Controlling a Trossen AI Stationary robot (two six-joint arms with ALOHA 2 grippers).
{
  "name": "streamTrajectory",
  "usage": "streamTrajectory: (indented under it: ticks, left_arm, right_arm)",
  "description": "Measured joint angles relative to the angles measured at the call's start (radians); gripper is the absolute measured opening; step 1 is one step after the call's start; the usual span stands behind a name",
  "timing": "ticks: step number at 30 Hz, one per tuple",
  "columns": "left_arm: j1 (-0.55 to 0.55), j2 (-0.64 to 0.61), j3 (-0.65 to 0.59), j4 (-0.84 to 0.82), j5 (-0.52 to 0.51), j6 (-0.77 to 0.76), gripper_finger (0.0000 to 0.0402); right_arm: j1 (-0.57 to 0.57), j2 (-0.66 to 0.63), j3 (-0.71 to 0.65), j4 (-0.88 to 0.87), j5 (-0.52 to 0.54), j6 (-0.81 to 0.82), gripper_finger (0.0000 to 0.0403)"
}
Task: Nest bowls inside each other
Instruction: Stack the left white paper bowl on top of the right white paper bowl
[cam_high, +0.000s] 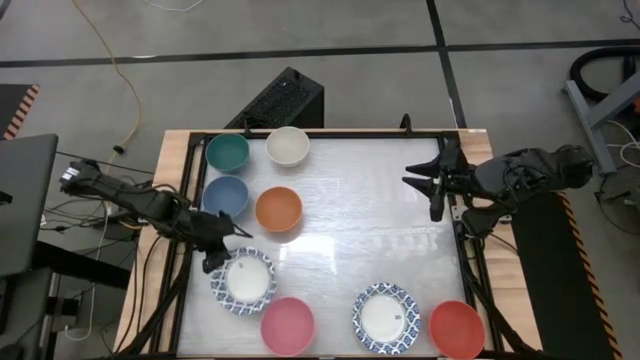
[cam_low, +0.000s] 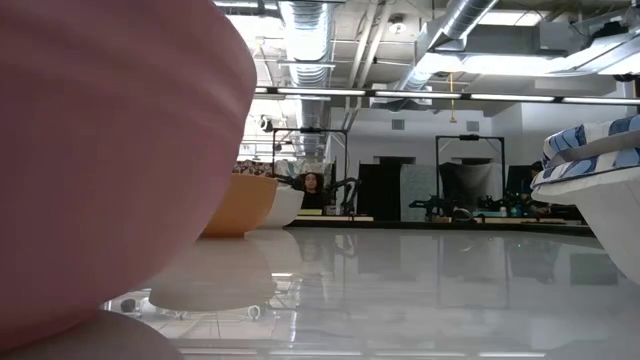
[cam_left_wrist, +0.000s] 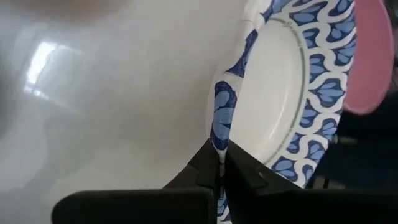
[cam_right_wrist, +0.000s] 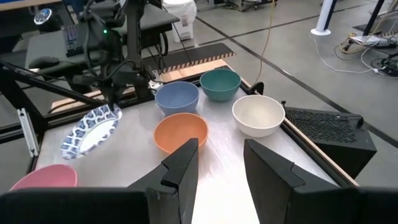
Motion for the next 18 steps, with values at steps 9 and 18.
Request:
streamTrajectory:
  ticks: [9,18]
  left_arm:
    - [0.07,-0.099,0.0,0.073,-0.143,-0.137,0.0]
    - [0.108,-0.129,0.0,0.304,-0.238,-0.172,0.0]
  right_arm:
    - [-0.008,0.018,0.0,0.0,0.005,0.024,0.015]
    - [-0.014,0.049,0.001,0.0,0.002,0.042,0.015]
